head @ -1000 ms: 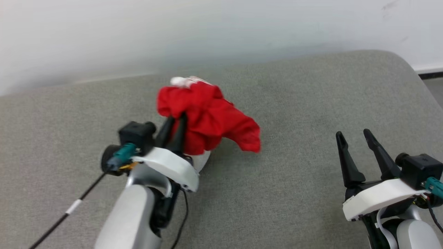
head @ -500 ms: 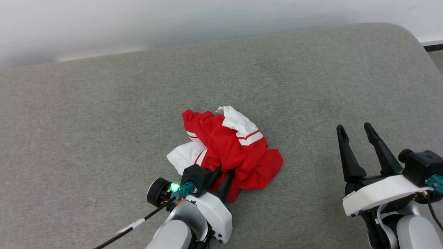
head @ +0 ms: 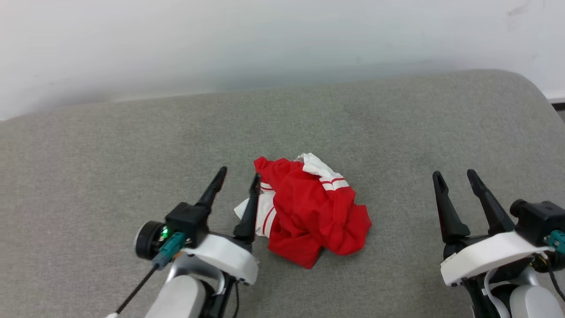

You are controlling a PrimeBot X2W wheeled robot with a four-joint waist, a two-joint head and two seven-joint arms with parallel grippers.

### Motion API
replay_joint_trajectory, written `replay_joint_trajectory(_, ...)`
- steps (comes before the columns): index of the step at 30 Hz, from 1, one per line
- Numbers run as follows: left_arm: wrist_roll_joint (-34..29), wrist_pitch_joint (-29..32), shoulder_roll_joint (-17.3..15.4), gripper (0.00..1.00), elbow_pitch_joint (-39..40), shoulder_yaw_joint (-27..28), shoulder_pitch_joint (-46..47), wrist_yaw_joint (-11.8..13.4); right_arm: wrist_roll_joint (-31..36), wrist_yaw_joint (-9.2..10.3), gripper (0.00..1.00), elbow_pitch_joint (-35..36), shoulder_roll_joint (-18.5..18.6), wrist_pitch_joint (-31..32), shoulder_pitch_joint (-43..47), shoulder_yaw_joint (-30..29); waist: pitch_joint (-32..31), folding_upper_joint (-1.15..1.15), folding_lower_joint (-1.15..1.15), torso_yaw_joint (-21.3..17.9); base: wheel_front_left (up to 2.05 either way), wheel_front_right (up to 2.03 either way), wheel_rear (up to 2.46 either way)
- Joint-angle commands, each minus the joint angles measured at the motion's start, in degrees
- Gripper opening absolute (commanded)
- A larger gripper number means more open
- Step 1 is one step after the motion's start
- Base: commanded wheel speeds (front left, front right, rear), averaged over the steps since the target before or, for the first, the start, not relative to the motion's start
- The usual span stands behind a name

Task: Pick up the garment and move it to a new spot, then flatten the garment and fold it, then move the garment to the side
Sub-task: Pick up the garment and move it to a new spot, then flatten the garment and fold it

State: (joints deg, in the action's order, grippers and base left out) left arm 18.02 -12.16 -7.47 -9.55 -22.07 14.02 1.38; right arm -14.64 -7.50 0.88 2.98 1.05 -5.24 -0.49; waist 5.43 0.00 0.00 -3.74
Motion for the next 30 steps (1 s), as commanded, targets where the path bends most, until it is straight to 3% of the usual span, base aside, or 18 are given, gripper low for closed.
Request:
replay_joint_trajectory(1,0.39,-0.52,-0.83,1.0,0.62,1.3,-1.51,1.19,0.28,0.02,1.0,0.21,-0.15,0.26,1.23,-0.14,-1.47,0.0,0.0,1.1,0.0,0.0,0.0)
replay_joint_trajectory(11,0.8,-1.26,-5.54,1.0,4.91,8.71,-9.79,7.77,3.58,0.02,1.0,1.28,-0.14,2.23,4.38,-0.52,-4.66,0.0,0.0,2.68,0.0,0.0,0.0)
replay_joint_trajectory(16,0.5,0.14,-7.6,1.0,7.34,9.55,-13.61,8.97,3.91,0.02,1.0,1.86,-0.14,3.0,5.58,-0.68,-5.72,0.0,0.0,2.87,0.0,0.0,0.0)
replay_joint_trajectory(30,0.24,2.67,-7.86,1.0,12.24,8.99,-16.01,11.19,3.98,0.02,1.0,3.29,-0.14,4.56,6.75,-1.75,-5.97,0.0,0.0,3.5,0.0,0.0,0.0)
